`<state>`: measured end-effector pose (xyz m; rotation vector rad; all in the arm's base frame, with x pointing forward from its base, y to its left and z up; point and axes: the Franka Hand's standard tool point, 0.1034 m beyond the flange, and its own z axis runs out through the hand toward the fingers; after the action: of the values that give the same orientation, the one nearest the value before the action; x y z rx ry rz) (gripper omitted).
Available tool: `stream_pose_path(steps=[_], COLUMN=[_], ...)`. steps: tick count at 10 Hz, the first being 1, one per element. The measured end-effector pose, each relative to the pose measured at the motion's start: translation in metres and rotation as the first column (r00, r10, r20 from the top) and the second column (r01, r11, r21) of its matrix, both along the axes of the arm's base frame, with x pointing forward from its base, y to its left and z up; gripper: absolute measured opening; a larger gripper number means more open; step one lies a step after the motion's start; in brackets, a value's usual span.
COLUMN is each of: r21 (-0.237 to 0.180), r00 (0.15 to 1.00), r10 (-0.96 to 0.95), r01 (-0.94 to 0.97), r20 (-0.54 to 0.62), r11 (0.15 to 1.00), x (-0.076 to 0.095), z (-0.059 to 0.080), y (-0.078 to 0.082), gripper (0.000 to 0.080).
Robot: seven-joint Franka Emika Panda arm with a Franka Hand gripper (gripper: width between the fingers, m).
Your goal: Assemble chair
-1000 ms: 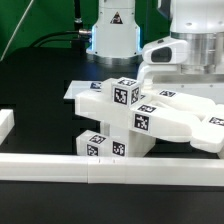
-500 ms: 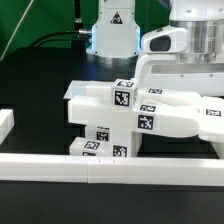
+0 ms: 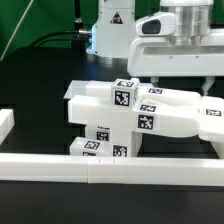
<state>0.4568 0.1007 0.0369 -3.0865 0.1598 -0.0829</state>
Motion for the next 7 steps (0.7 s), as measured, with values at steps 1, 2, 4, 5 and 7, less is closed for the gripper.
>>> stream_pose_path(steps=[1, 2, 4, 5, 7], r21=[-0.001, -0.001, -0.002, -0.002, -0.008], r00=[1.0, 1.0, 1.0, 1.0, 1.0], r10=[-0.004, -0.004, -0.005, -0.004, 0.01], r01=[0.004, 0.004, 0.005, 0.004, -0.011], r20=[-0.003, -0.003, -0.004, -0.004, -0.005], r11=[1.0, 1.0, 1.0, 1.0, 1.0], x=[-0.003, -0.002, -0.002, -0.003, -0.013], z=[-0.001, -0.001, -0.001, -0.002, -0.012], y=[-0.003, -0.003, -0.003, -0.003, 0.001], gripper=[0.0645, 0.0649, 0.0649, 0.0649, 0.0649])
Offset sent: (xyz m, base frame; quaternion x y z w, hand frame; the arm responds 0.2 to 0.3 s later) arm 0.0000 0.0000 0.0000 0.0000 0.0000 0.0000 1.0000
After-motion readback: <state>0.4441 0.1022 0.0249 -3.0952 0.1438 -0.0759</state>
